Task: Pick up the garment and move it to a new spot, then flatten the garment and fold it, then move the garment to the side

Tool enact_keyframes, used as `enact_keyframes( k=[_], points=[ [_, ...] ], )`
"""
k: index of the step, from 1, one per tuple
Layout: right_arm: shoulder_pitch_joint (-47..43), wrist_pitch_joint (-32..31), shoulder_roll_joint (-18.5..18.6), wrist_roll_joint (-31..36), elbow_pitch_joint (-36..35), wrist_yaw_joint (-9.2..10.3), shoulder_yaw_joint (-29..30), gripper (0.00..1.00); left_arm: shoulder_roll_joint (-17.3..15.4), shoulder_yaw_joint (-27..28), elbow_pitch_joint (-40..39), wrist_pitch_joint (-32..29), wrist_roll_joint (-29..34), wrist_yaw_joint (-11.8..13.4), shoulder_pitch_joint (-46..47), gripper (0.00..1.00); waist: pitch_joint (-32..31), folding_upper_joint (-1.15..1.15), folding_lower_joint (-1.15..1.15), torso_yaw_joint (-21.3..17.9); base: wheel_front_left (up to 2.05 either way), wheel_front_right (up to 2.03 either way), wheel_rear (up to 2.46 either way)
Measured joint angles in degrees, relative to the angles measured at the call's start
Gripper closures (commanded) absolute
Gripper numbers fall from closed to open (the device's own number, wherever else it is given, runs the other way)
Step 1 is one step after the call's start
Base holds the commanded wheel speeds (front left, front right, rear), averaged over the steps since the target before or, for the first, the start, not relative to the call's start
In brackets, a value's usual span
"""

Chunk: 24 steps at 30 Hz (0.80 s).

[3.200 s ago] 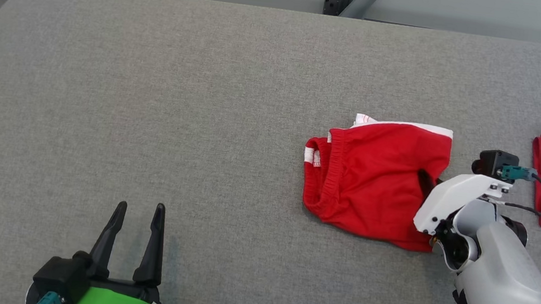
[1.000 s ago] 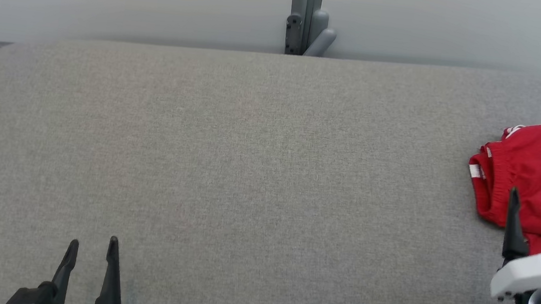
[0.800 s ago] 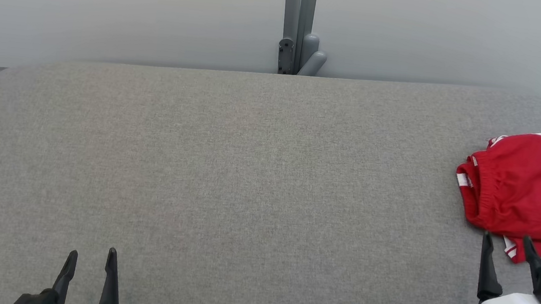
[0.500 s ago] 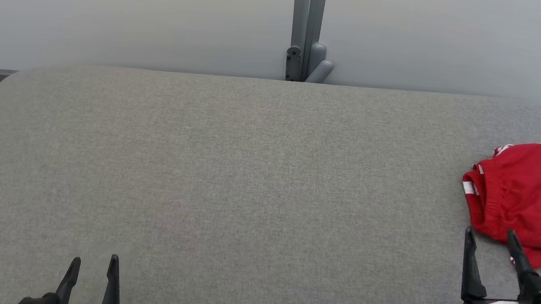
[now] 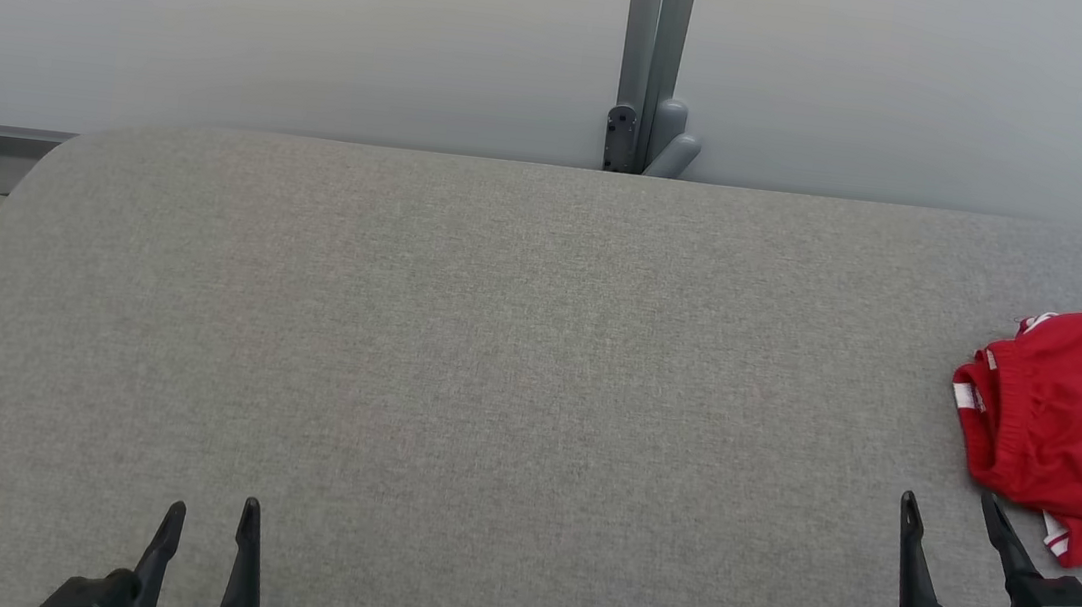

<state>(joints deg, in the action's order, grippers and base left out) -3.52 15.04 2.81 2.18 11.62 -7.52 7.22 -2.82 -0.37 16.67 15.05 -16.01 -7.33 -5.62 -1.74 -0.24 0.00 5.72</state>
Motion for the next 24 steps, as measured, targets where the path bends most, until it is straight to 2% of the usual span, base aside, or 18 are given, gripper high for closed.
enact_keyframes(
  k=[13,22,23,24],
  points=[
    [-0.3,0.01,0.05,-0.03,0.09,0.09,-0.08,0.0,0.1,-0.79,0.13,0.0,-0.79,-0.08,0.26,0.0,-0.16,0.0,0.0,-0.83,0.0,0.0,0.0],
    [-0.33,0.01,0.04,0.13,-0.62,-0.01,-0.53,0.0,0.02,-1.59,0.31,0.09,-0.89,-0.15,0.47,0.0,-0.08,0.0,0.0,-4.05,0.0,0.0,0.0],
    [-0.35,0.0,-0.05,0.16,-0.34,-0.02,-0.56,1.0,0.1,-1.64,0.63,0.08,-0.93,-0.15,0.34,1.0,-0.07,0.0,0.0,-4.09,0.0,0.0,0.0],
    [-0.48,-0.05,-0.3,0.13,0.2,-0.02,-0.63,1.0,0.2,-1.69,1.01,0.09,-1.03,-0.15,0.05,1.0,-0.06,0.0,0.0,-4.09,0.0,0.0,0.0]
  ],
)
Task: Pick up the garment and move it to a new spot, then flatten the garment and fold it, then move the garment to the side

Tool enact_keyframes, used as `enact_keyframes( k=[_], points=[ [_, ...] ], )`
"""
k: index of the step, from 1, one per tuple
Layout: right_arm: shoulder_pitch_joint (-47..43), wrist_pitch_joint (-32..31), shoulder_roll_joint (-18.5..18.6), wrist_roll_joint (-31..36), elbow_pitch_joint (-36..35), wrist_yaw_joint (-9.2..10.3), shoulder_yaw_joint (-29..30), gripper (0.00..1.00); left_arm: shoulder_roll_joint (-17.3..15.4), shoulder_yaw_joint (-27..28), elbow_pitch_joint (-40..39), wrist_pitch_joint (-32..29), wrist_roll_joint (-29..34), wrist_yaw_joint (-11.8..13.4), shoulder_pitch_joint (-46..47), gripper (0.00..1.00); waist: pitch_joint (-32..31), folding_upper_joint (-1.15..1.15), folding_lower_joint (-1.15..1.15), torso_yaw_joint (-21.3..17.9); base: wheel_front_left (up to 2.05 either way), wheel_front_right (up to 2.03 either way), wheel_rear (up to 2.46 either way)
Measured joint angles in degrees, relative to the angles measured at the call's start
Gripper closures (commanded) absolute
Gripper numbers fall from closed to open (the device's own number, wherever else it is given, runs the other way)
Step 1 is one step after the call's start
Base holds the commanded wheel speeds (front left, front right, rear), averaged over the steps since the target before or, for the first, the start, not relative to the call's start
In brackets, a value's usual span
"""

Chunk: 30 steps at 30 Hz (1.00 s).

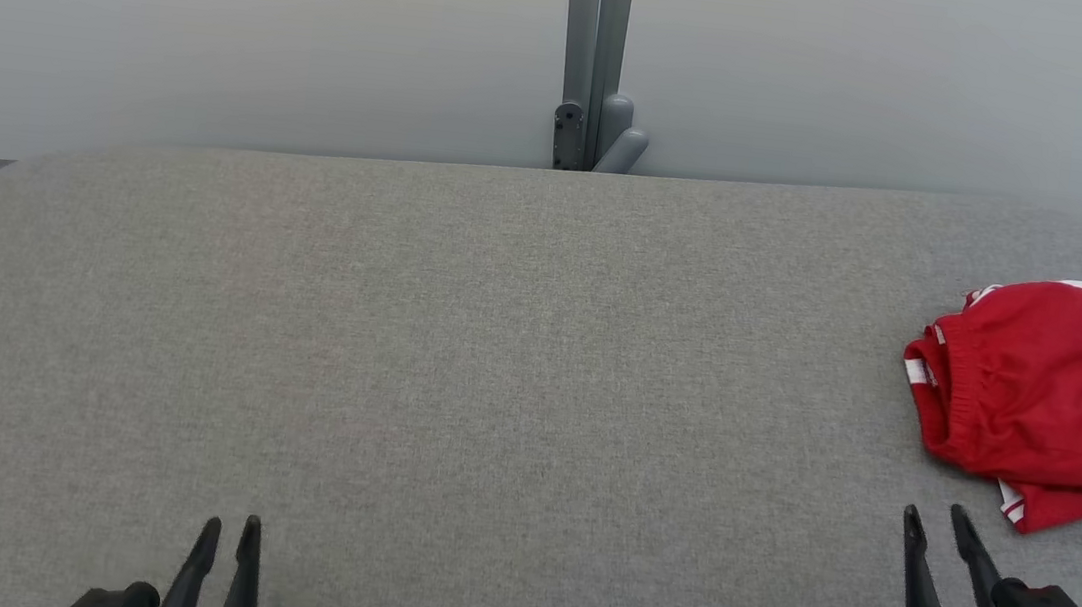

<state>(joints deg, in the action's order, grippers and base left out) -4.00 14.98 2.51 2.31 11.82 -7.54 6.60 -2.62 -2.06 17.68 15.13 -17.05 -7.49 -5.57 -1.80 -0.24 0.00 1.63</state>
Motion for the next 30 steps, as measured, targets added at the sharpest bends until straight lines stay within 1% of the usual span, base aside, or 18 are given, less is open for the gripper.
enact_keyframes(
  k=[5,19,30],
  points=[
    [-0.68,-0.71,-0.46,-0.92,2.58,0.0,0.1,1.0,0.08,-0.01,2.12,-0.38,-0.87,0.0,-1.15,1.0,0.03,0.0,0.0,-0.03,0.0,0.0,0.0],
    [0.49,-4.59,-0.43,-17.93,2.94,0.0,0.22,1.0,0.04,1.02,1.35,-4.01,-14.62,0.0,0.48,1.0,0.25,0.0,0.0,-0.22,0.0,0.0,0.0],
    [2.06,-7.06,-0.37,-29.75,2.82,0.0,0.15,1.0,0.01,2.0,0.96,-6.51,-23.81,0.0,2.1,1.0,0.43,0.0,0.0,-0.35,0.0,0.0,0.0]
  ],
)
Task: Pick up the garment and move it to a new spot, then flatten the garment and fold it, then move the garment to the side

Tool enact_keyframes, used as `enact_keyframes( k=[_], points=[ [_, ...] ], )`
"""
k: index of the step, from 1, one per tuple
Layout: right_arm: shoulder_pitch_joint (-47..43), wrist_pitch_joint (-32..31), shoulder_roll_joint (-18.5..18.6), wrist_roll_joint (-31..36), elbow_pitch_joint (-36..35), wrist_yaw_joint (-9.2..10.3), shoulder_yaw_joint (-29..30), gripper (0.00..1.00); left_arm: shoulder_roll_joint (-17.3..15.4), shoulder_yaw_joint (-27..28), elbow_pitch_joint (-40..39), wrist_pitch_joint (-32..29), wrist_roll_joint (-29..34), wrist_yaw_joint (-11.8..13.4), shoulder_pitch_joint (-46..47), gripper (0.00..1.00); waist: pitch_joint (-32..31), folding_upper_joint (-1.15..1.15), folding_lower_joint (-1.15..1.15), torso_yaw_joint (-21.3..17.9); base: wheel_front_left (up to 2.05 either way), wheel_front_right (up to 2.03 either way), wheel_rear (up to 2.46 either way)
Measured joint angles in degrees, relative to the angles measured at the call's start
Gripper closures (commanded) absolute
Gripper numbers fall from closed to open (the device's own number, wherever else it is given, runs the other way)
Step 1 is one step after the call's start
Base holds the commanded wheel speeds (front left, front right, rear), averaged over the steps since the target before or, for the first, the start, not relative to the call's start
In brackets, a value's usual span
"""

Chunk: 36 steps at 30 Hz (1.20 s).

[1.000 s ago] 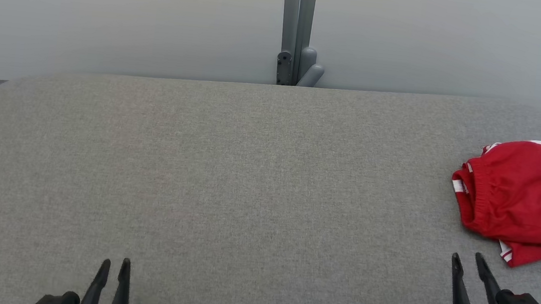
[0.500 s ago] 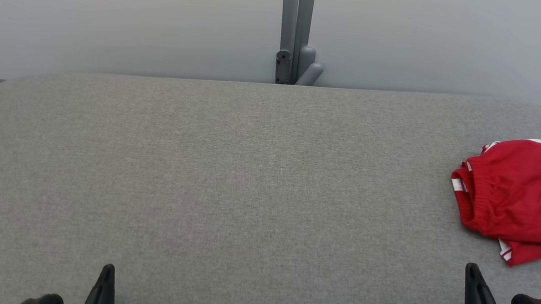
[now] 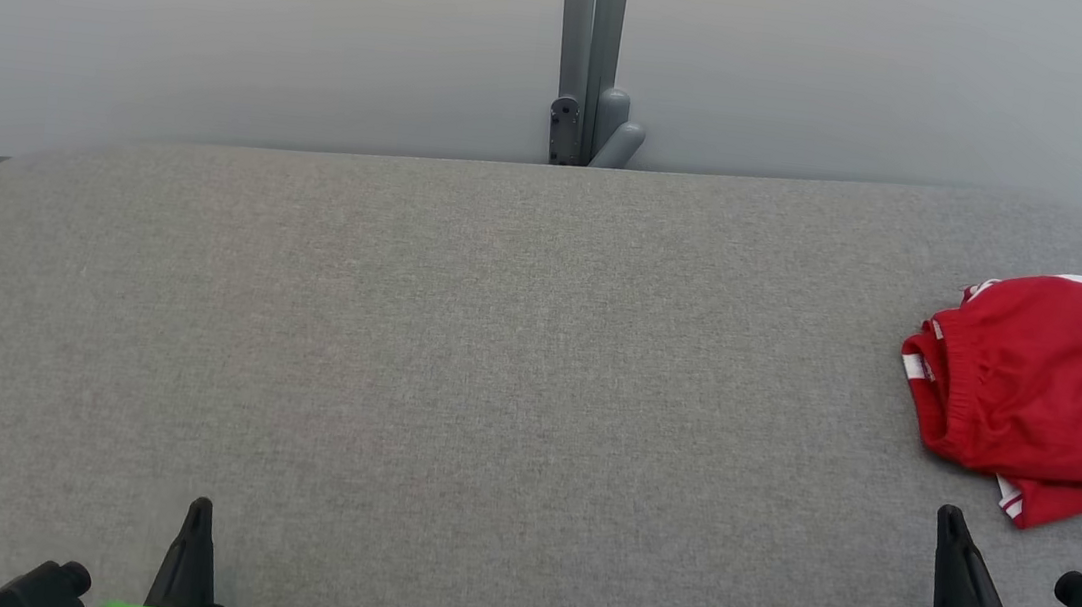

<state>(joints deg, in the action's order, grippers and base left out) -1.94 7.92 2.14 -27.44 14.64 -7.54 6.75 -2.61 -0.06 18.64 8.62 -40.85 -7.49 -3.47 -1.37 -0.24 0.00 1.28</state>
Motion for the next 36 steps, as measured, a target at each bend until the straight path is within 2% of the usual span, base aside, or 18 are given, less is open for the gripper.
enact_keyframes(
  k=[20,36],
  points=[
    [2.36,-4.13,0.14,-18.05,0.01,0.02,0.02,1.0,-0.08,1.63,-1.14,-4.02,-14.36,0.01,2.93,1.0,0.32,0.0,0.0,-0.26,0.0,0.0,0.0],
    [3.81,-6.86,0.24,-29.99,0.05,0.04,0.07,1.0,-0.12,2.54,-1.68,-6.69,-24.07,0.01,4.55,1.0,0.57,0.0,0.0,-0.46,0.0,0.0,0.0]
  ],
)
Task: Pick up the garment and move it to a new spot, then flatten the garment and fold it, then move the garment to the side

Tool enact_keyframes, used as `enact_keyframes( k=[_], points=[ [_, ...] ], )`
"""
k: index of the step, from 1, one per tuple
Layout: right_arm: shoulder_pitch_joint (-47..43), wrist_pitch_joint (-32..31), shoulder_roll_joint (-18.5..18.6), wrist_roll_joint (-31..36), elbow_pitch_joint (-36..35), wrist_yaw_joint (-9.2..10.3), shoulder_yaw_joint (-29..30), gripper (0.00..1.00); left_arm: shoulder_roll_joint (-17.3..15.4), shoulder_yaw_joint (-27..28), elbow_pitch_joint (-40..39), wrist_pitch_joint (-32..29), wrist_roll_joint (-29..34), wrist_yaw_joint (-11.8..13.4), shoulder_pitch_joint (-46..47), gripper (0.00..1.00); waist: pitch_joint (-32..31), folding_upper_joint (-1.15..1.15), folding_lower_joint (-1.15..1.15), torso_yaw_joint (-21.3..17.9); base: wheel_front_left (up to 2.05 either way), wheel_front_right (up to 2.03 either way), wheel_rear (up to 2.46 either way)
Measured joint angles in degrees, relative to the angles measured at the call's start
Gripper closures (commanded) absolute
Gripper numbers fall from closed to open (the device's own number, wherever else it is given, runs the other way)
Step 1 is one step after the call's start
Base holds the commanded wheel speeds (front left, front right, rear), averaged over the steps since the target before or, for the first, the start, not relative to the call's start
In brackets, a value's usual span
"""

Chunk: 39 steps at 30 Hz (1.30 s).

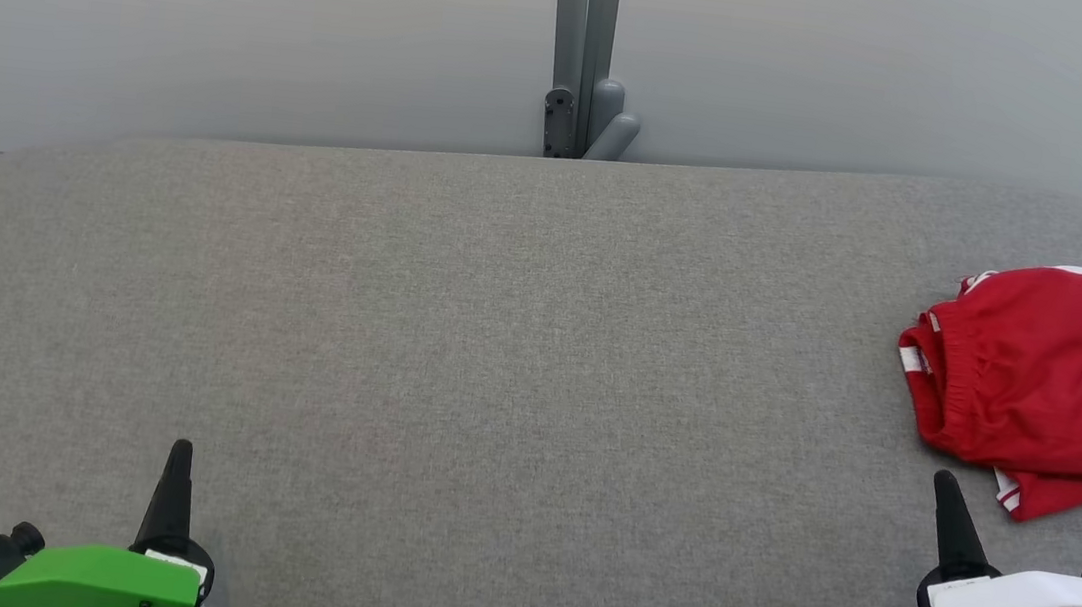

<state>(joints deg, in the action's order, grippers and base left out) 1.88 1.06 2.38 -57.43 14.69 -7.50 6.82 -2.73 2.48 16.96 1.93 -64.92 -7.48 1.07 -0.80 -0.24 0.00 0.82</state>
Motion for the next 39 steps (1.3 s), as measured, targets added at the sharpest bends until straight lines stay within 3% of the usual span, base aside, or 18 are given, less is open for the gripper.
enact_keyframes(
  k=[39],
  points=[
    [3.22,-5.27,0.22,-23.16,0.08,0.02,0.12,1.0,-0.08,2.33,-1.36,-5.39,-18.23,0.0,3.78,1.0,0.62,0.0,0.0,-0.5,0.0,0.0,0.0]
  ],
)
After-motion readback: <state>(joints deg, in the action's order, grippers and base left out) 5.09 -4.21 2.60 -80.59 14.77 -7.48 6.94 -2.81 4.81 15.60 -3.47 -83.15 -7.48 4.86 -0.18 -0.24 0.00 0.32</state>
